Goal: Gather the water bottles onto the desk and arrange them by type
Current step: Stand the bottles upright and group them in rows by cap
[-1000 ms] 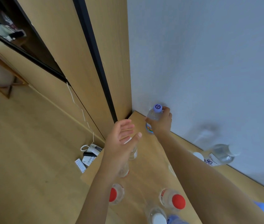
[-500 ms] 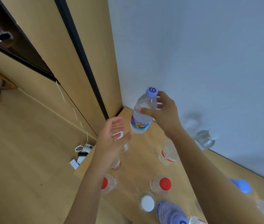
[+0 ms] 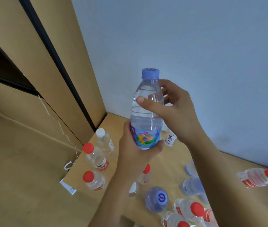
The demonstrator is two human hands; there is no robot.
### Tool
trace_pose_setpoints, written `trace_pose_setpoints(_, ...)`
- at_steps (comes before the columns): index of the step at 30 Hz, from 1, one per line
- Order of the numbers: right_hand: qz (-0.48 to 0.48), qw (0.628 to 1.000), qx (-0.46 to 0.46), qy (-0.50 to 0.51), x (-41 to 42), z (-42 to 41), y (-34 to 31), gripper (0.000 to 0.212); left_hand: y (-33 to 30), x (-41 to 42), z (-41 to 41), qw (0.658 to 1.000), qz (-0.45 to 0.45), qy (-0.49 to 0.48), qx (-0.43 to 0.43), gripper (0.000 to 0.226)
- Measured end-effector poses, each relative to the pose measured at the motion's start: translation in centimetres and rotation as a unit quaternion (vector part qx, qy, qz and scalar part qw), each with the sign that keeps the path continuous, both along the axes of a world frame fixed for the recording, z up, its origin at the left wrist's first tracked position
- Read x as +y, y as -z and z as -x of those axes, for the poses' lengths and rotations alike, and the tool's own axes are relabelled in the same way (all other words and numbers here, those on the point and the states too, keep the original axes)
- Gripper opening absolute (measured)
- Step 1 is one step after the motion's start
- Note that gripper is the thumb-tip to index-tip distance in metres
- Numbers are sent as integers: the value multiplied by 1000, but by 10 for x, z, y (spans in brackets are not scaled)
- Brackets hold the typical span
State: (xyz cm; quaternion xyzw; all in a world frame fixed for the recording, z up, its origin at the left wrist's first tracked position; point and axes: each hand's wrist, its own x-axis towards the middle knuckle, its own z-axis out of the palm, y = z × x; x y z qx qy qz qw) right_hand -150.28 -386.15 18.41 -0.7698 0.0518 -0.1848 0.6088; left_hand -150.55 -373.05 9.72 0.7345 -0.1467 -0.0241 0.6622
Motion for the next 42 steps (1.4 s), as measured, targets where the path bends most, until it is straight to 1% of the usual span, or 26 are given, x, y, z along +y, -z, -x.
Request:
trace_pose_setpoints(2, 22, 1000, 18, 3, -10, 13, -2, 28, -3, -2, 11, 1000, -13, 17, 19, 72)
trace_pose_setpoints(3, 17, 1000, 24, -4, -16, 20, -2, 28, -7, -3, 16, 999, -16, 34, 39, 70)
trace_pose_setpoints(5, -36, 998, 20, -44, -28, 35, -2, 29, -17, -5, 28, 994, -7, 74, 83, 67)
trace_pose_setpoints(7, -135, 987, 8, -90, -39, 46, 0, 34, -26, -10, 41, 987, -1, 126, 104, 60)
trace_pose_setpoints(9, -248, 959, 15, -135, -50, 56, -3, 44, -36, -17, 53, 974, 0, 196, 115, 55)
trace_pose_setpoints(10, -286, 945, 18, -160, -56, 60, -6, 49, -41, -22, 58, 966, 1, 228, 124, 56)
trace_pose_setpoints(13, -344, 909, 5, -237, -75, 72, -16, 54, -52, -38, 71, 941, 8, 300, 155, 63)
trace_pose_setpoints(15, -380, 885, -10, -269, -85, 81, -22, 51, -56, -49, 78, 930, 14, 330, 163, 63)
trace_pose_setpoints(17, -380, 893, -9, -242, -94, 91, -27, 35, -57, -61, 84, 924, 18, 344, 164, 59)
trace_pose_setpoints(18, -376, 901, -2, -217, -98, 96, -31, 31, -56, -67, 87, 923, 21, 347, 163, 57)
trace_pose_setpoints(20, -353, 923, 12, -155, -107, 106, -37, 31, -56, -79, 94, 926, 22, 342, 160, 53)
trace_pose_setpoints(23, -266, 963, 10, -36, -117, 121, -46, 27, -56, -97, 105, 938, 22, 315, 143, 53)
trace_pose_setpoints(26, -215, 974, -16, 64, -121, 131, -51, 26, -54, -115, 115, 958, 44, 262, 109, 53)
trace_pose_setpoints(28, -191, 976, -16, 101, -126, 137, -53, 29, -56, -124, 121, 964, 43, 243, 103, 56)
trace_pose_setpoints(30, -187, 977, 1, 99, -136, 140, -53, 34, -60, -127, 123, 956, 49, 264, 120, 58)
trace_pose_setpoints(31, -202, 976, 7, 78, -143, 142, -53, 35, -64, -128, 123, 946, 64, 284, 139, 57)
trace_pose_setpoints(33, -277, 961, 10, -1, -154, 147, -53, 41, -71, -129, 124, 917, 105, 333, 194, 60)
trace_pose_setpoints(35, -353, 933, 6, -68, -161, 152, -52, 46, -75, -131, 127, 887, 130, 371, 241, 68)
trace_pose_setpoints(37, -381, 920, 1, -95, -162, 158, -49, 43, -75, -135, 130, 877, 128, 386, 255, 73)
trace_pose_setpoints(38, -374, 923, 1, -87, -162, 160, -48, 41, -74, -137, 131, 875, 126, 391, 257, 73)
trace_pose_setpoints(40, -340, 940, 3, -36, -162, 166, -49, 38, -71, -141, 135, 870, 126, 400, 261, 70)
trace_pose_setpoints(42, -282, 959, 3, 33, -164, 171, -51, 35, -71, -145, 138, 878, 96, 402, 239, 65)
